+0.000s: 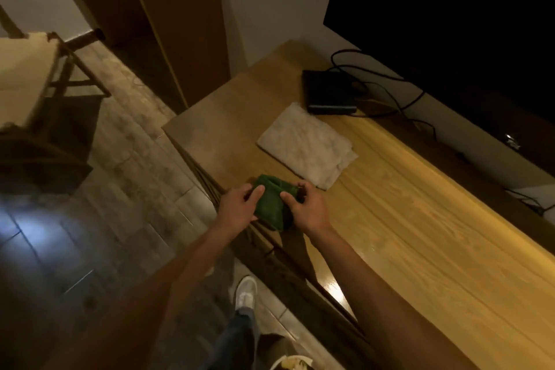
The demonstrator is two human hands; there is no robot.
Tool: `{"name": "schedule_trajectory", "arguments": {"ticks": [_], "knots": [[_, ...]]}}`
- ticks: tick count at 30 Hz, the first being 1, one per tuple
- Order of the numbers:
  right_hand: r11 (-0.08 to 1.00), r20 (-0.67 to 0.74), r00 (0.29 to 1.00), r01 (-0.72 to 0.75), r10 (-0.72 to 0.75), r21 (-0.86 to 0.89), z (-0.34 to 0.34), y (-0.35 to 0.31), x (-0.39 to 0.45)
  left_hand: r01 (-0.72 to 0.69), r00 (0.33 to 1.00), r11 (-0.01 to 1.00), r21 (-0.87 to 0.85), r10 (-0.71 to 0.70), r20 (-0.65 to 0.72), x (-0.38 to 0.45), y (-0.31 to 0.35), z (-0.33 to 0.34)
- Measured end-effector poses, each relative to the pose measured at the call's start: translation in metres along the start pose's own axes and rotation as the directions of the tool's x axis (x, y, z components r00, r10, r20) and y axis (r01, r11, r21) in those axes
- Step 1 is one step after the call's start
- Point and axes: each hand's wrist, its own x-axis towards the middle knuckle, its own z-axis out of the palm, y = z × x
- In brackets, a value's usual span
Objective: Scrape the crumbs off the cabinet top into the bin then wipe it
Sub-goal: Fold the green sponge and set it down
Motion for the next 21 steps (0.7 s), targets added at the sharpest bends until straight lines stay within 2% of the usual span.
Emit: {"name": "schedule_trajectory", "arguments": {"ticks": [2, 4, 6, 8, 10, 11, 13, 15, 17, 19, 21], "knots": [[0.993, -0.041, 0.999, 0.014, -0.018, -0.116, 0.014, -0.004, 0.011, -0.094, 0.994, 0.959, 0.266, 0.104, -0.026, 0.023, 0.002, -0.015], [0.970, -0.052, 0.998, 0.013, -0.026, -0.244, 0.025, -0.004, 0.013, -0.147, 0.984, 0.833, 0.533, 0.176, -0.004, 0.037, 0.005, -0.023], [0.944, -0.104, 0.993, 0.025, -0.063, -0.328, 0.032, -0.007, 0.007, -0.179, 0.969, 0.694, 0.697, 0.248, 0.001, 0.042, 0.006, -0.025], [0.900, -0.185, 0.967, 0.083, -0.177, -0.428, 0.041, -0.007, -0.001, -0.270, 0.899, 0.538, 0.798, 0.438, 0.009, 0.043, 0.006, -0.021], [0.852, -0.182, 0.950, 0.132, -0.255, -0.507, 0.050, -0.007, -0.007, -0.436, 0.784, 0.374, 0.818, 0.605, 0.141, 0.042, 0.006, -0.017], [0.844, -0.140, 0.956, 0.150, -0.256, -0.514, 0.054, -0.007, -0.009, -0.526, 0.739, 0.308, 0.793, 0.626, 0.248, 0.045, 0.005, -0.015], [0.825, -0.020, 0.970, 0.194, -0.241, -0.531, 0.061, 0.001, -0.010, -0.648, 0.688, 0.216, 0.731, 0.578, 0.439, 0.054, -0.003, -0.017], [0.792, 0.059, 0.972, 0.219, -0.225, -0.569, 0.065, 0.013, -0.009, -0.681, 0.681, 0.162, 0.714, 0.497, 0.538, 0.064, -0.014, -0.021], [0.762, 0.069, 0.976, 0.203, -0.204, -0.614, 0.065, 0.019, -0.006, -0.672, 0.695, 0.130, 0.729, 0.451, 0.560, 0.068, -0.020, -0.022], [0.735, 0.074, 0.980, 0.190, -0.187, -0.651, 0.065, 0.019, -0.003, -0.662, 0.710, 0.142, 0.736, 0.433, 0.555, 0.070, -0.016, -0.019], [0.765, 0.072, 0.980, 0.191, -0.187, -0.615, 0.060, 0.015, -0.001, -0.647, 0.720, 0.171, 0.743, 0.456, 0.523, 0.071, -0.009, -0.017]]}}
